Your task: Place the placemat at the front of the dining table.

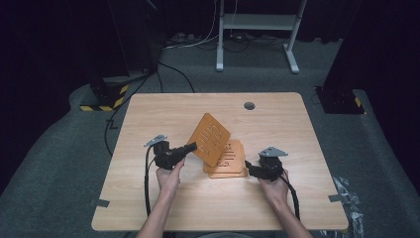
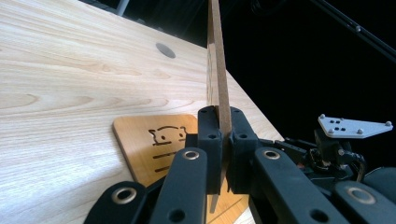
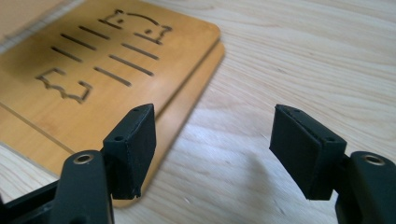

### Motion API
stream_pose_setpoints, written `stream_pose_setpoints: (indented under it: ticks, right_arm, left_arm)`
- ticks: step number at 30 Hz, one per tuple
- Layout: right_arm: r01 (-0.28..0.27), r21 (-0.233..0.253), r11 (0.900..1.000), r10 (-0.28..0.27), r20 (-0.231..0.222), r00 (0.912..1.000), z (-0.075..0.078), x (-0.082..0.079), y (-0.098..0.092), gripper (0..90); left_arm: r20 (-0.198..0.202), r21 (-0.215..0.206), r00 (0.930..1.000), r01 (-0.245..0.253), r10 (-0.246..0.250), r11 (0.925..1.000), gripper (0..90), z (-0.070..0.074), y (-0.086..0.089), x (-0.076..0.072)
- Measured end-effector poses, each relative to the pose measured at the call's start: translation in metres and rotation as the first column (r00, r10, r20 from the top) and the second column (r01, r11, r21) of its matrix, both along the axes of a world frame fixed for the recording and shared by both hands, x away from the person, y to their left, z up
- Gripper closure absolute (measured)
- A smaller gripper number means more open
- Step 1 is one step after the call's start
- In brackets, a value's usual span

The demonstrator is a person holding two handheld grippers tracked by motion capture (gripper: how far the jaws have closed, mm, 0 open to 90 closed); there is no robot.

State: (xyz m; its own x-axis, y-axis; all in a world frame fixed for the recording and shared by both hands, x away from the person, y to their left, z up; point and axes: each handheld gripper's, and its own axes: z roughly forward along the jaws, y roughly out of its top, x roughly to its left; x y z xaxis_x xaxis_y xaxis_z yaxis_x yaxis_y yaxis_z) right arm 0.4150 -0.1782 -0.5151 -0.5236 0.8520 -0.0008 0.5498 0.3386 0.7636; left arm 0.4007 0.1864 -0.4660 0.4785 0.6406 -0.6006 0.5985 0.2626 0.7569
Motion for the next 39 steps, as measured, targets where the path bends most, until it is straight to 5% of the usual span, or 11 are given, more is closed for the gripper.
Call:
stream_pose_setpoints:
  ticks: [11,39]
  right_arm:
    - [0.052,-0.009,0.999,-0.052,-0.024,0.9984,-0.006,0.0,-0.022,31.5]
    - [0.094,-0.054,0.994,-0.095,-0.028,0.995,-0.007,-0.003,-0.03,31.8]
  left_arm:
    - [0.004,0.009,0.9987,-0.051,0.051,0.9986,86.3,0.003,0.023,-0.006]
    - [-0.008,-0.01,0.9918,-0.128,0.128,0.9918,86.3,-0.003,0.053,-0.017]
